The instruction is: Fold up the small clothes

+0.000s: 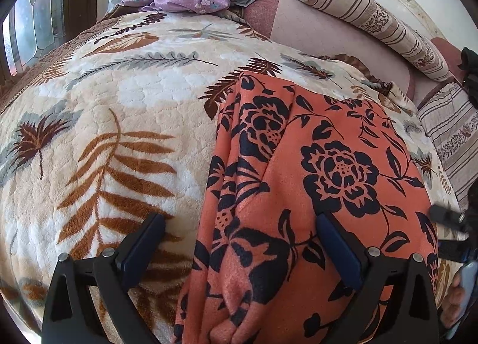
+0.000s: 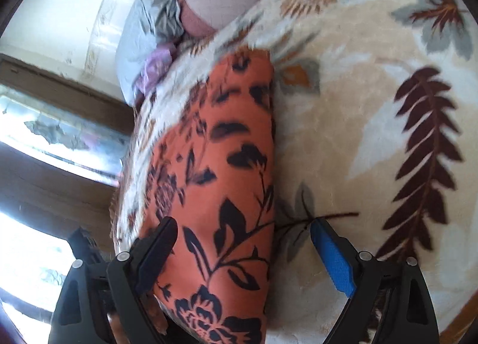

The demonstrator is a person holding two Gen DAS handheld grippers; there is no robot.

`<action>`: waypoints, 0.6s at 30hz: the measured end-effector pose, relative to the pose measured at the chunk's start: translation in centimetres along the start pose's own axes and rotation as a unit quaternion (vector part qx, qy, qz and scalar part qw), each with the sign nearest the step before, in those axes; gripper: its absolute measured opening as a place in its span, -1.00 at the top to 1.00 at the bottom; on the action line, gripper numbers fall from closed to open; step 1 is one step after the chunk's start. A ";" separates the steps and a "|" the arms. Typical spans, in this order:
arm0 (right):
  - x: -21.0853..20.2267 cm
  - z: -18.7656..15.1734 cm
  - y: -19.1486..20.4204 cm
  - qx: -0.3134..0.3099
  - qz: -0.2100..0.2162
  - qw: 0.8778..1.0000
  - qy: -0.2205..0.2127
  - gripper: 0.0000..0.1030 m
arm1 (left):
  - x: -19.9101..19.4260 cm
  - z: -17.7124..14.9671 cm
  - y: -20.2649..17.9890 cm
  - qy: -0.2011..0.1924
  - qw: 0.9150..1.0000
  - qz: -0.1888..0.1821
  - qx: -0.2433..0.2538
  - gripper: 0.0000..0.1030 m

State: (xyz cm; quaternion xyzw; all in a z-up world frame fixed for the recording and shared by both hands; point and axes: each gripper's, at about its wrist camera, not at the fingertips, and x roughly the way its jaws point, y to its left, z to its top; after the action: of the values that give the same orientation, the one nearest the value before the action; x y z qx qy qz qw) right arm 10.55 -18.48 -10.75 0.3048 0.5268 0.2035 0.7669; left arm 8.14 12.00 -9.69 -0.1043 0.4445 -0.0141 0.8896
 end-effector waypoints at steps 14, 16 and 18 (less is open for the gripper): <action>1.9 -5.4 7.5 -0.255 -0.201 0.946 0.005 0.03 | -0.6 0.3 -0.3 0.005 1.000 0.019 0.008 -0.96; 1.8 -5.3 7.3 -0.246 -0.197 0.949 0.005 -0.04 | -2.7 1.2 -0.6 -0.012 0.999 0.037 0.002 -0.94; 1.2 -4.6 5.9 -0.197 -0.162 0.967 0.011 -0.34 | -5.4 1.6 -0.9 -0.059 0.998 0.015 -0.001 -0.94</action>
State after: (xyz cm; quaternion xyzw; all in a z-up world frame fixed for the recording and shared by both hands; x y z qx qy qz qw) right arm 6.71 -12.23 -8.72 0.0556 0.5273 0.1799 0.8285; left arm 6.24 12.02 -4.31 -0.0997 0.3930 0.0058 0.9141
